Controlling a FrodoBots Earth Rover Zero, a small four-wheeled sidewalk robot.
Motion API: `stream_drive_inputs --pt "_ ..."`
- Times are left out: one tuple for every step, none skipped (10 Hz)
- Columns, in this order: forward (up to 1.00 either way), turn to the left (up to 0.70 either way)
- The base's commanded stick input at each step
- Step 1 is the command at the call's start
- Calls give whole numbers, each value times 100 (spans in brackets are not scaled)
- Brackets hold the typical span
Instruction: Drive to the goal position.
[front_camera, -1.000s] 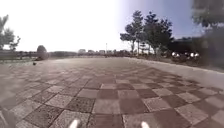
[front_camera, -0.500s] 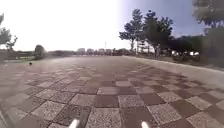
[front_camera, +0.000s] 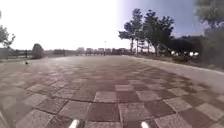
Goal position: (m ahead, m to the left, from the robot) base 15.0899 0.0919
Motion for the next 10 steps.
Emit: stream_drive_inputs --pt "50 0" --pt "50 0" --pt "50 0" --pt "50 0" --pt "50 0" --pt "50 21" --pt "50 50" --pt "50 31" --pt "50 12" --pt "50 2"
